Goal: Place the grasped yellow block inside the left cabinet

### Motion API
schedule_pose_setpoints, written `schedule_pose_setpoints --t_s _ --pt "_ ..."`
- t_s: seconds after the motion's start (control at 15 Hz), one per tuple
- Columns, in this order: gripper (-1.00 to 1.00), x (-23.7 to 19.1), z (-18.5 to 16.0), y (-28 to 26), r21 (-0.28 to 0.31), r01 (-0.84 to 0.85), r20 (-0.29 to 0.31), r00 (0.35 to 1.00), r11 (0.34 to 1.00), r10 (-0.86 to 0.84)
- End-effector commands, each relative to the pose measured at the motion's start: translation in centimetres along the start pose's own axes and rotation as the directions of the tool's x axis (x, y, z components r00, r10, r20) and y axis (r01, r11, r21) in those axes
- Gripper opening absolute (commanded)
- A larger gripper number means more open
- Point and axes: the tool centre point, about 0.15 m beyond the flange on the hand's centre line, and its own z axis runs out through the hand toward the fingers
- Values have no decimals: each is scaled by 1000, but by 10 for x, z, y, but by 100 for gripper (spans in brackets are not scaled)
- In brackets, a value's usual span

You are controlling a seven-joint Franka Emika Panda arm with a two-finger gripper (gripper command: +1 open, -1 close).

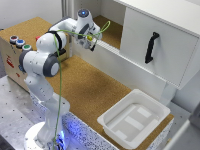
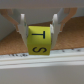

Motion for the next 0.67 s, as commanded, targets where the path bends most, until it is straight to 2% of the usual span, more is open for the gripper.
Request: schedule_pose_setpoints --t_s 0.0,0.27,0.6 --pt "-100 63 52 -47 5 52 94 994 999 -52" --pt "-100 75 76 -58 -29 41 98 994 999 -38" --pt "-100 87 87 -64 -79 30 71 997 996 -24"
